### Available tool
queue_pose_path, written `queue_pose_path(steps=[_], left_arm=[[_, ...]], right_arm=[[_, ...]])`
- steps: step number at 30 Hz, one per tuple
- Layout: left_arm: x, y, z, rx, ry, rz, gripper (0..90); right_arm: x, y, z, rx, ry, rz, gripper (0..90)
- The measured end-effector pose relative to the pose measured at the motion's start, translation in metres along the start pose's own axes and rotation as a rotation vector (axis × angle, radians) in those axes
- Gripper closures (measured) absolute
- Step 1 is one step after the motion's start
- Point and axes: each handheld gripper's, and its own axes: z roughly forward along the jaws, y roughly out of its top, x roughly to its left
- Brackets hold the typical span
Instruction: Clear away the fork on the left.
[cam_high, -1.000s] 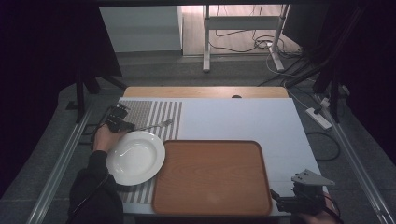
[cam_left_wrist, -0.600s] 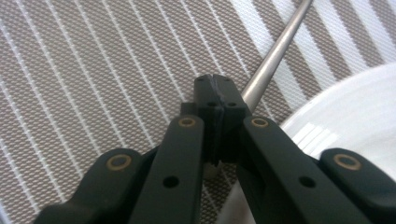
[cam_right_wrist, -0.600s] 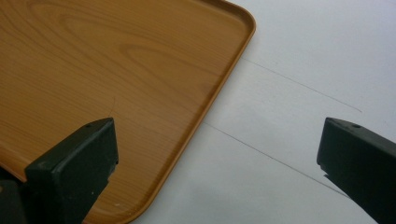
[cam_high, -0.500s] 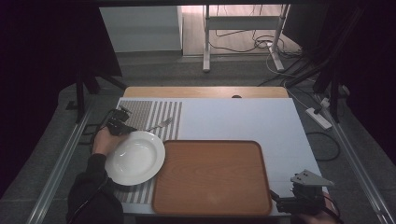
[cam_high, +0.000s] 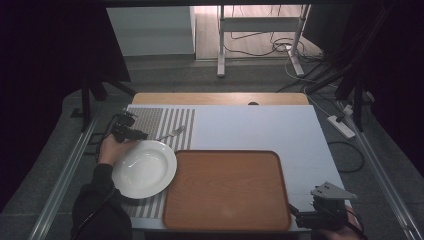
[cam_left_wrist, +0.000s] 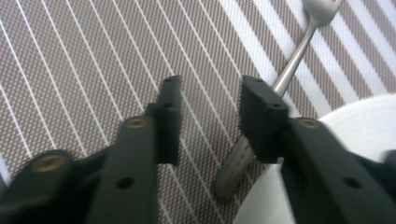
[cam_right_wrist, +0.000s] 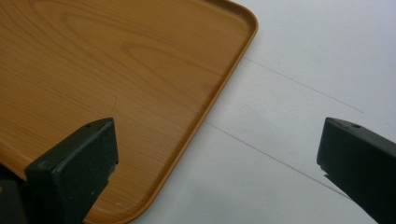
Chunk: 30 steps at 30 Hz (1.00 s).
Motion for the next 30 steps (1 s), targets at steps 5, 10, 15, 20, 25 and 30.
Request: queue_pose_path(steps=[5, 10, 15, 20, 25, 30], left_arm=[[-0.005, 0.007, 0.004, -0.031, -0.010, 0.003, 35.5], [-0.015, 0.016, 0.013, -0.030, -0.013, 0.025, 14.1], [-0.025, 0.026, 0.024, 0.009, -0.001, 0.081, 0.0], [-0.033, 0.033, 0.033, 0.060, 0.000, 0.135, 0.0], [-0.040, 0.038, 0.041, 0.125, 0.025, 0.181, 0.0], [-0.041, 0.038, 0.042, 0.142, 0.032, 0.199, 13.0]], right_arm=[[0.000, 0.000, 0.000, 0.002, 0.001, 0.001, 0.0], [0.000, 0.000, 0.000, 0.002, 0.000, -0.001, 0.0], [0.000, 0.000, 0.001, 0.003, 0.001, -0.001, 0.0], [0.000, 0.000, 0.001, 0.003, 0.002, -0.001, 0.0], [0.000, 0.000, 0.001, 0.003, 0.002, -0.001, 0.0], [0.000, 0.000, 0.000, 0.003, 0.003, 0.001, 0.0]])
